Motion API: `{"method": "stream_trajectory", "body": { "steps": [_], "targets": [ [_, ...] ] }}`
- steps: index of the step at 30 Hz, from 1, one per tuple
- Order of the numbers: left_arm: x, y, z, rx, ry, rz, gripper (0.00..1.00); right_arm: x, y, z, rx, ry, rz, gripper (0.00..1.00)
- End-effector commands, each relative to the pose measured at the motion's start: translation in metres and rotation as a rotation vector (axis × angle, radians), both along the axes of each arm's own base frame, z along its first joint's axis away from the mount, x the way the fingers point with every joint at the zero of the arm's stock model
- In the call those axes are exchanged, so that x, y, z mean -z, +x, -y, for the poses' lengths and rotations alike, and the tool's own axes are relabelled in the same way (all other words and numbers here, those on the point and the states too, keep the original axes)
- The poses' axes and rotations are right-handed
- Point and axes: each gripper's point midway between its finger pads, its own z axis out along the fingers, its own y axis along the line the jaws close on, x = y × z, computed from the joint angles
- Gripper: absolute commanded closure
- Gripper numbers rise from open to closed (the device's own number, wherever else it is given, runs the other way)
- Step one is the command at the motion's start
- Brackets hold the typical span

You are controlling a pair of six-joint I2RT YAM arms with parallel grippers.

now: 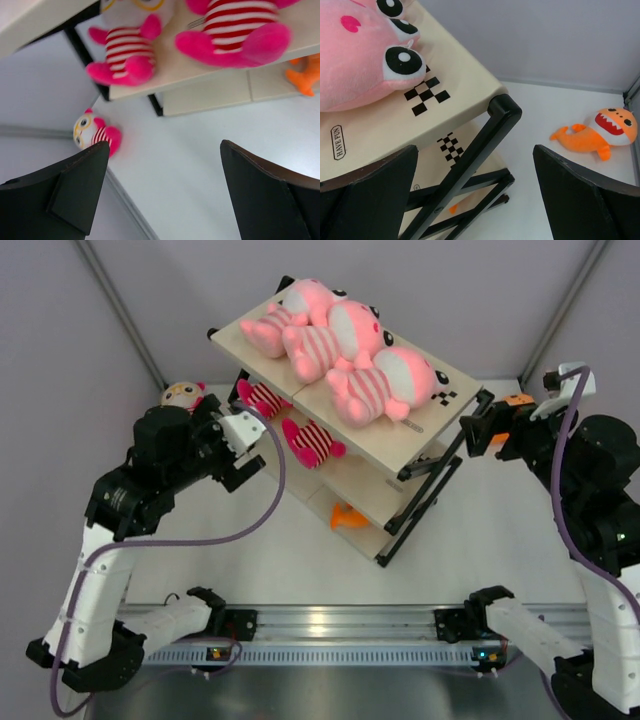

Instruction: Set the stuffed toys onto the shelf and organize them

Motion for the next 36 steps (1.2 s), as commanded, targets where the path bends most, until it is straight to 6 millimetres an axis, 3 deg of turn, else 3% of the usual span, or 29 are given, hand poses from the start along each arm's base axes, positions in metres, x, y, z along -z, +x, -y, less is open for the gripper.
{"method": "stream_trajectory", "body": {
  "steps": [1,5,11,12,14,15,18,21,25,29,30,31,33,35,36],
  "targets": [
    [-0.002,0.005,-0.041,-0.209,-0.06,-0.001,0.01,-0.012,-0.008,0.001,-0.007,0.02,0.053,0.01],
    [0.037,0.008,-0.066,-0.344,-0.058,-0.129,0.02,-0.016,-0.017,0.003,-0.014,0.0,0.075,0.01],
    [0.069,0.039,-0.118,-0.511,-0.06,-0.23,0.03,-0.016,-0.031,0.009,-0.018,-0.039,0.1,0.01],
    [0.069,0.05,-0.142,-0.582,-0.084,-0.213,0.03,-0.014,-0.031,0.009,-0.018,-0.044,0.099,0.01],
    [0.08,0.071,-0.167,-0.661,-0.096,-0.227,0.05,-0.012,-0.035,0.01,-0.022,-0.063,0.103,0.01],
    [0.082,0.076,-0.194,-0.758,-0.085,-0.218,0.06,-0.011,-0.036,0.01,-0.024,-0.068,0.104,0.01],
    [0.1,0.115,-0.232,-0.901,-0.041,-0.211,0.09,-0.008,-0.039,0.011,-0.027,-0.07,0.105,0.01],
    [0.095,0.146,-0.243,-0.922,-0.049,-0.153,0.09,-0.007,-0.04,0.012,-0.033,-0.12,0.121,0.01],
    [0.135,0.2,-0.255,-0.915,-0.021,-0.2,0.05,-0.007,-0.045,0.015,-0.033,-0.14,0.141,0.01],
    [0.174,0.254,-0.289,-1.057,-0.014,-0.245,0.05,-0.004,-0.047,0.018,-0.027,-0.165,0.156,0.01],
    [0.194,0.256,-0.291,-1.072,-0.022,-0.284,0.05,-0.004,-0.047,0.018,-0.025,-0.169,0.16,0.01],
    [0.184,0.27,-0.294,-1.103,-0.091,-0.252,0.05,-0.004,-0.048,0.019,-0.024,-0.172,0.164,0.01],
    [0.206,0.282,-0.299,-1.134,-0.136,-0.281,0.05,-0.002,-0.047,0.02,-0.015,-0.178,0.164,0.0],
    [0.202,0.298,-0.298,-1.176,-0.232,-0.262,0.05,-0.003,-0.045,0.02,-0.016,-0.177,0.169,0.01],
    [0.215,0.303,-0.297,-1.182,-0.258,-0.284,0.05,-0.004,-0.045,0.019,-0.018,-0.174,0.173,0.01]
  ]
}}
